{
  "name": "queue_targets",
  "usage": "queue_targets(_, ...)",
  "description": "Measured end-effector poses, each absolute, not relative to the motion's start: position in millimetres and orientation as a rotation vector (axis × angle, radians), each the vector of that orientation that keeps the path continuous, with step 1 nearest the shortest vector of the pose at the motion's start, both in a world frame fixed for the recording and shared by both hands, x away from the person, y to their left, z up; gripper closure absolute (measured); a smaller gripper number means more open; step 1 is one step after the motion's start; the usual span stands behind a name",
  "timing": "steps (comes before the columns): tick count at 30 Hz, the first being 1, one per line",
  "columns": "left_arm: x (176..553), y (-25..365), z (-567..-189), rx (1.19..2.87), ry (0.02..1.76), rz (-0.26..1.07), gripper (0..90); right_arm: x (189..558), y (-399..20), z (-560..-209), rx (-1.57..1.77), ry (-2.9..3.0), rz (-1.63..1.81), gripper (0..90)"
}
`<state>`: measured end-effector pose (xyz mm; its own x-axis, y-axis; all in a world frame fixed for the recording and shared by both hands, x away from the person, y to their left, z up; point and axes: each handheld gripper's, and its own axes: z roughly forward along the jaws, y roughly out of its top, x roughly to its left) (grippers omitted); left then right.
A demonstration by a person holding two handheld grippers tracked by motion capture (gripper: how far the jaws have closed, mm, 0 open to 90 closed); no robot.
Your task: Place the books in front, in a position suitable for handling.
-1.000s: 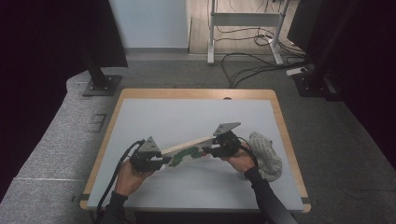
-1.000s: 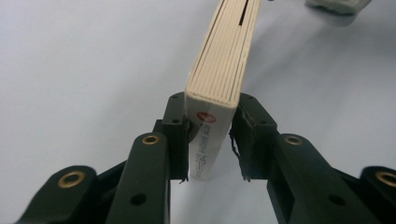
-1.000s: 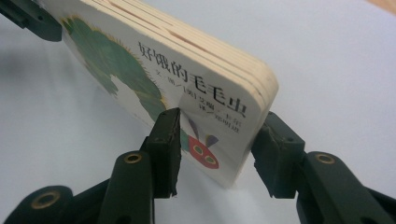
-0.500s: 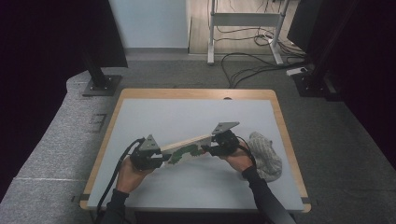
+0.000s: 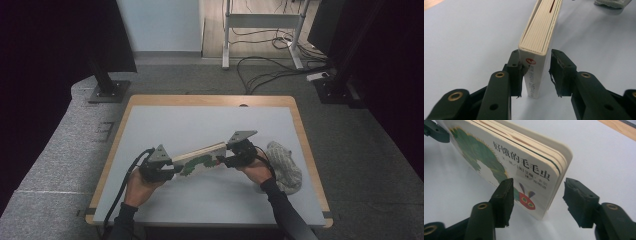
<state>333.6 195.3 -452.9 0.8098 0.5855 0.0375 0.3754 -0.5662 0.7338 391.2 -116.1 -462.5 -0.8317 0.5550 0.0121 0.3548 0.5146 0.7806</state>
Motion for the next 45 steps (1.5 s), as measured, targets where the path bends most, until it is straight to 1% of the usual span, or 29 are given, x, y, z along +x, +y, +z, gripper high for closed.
queue_targets(12, 334, 195, -453, 2.235, 0.701, 0.359, 63.8, 384, -126, -456, 0.772, 2.487, 1.203, 24.5)
queue_targets(18, 335, 196, -453, 2.229, 0.700, 0.337, 64.4, 379, -134, -449, 0.771, 2.482, 1.174, 20.3)
queue_targets(29, 336, 198, -454, 2.218, 0.701, 0.311, 65.3, 371, -159, -441, 0.813, 2.478, 1.117, 17.0)
queue_targets(45, 336, 199, -455, 2.214, 0.696, 0.314, 65.3, 356, -210, -436, 0.930, 2.410, 1.028, 13.3)
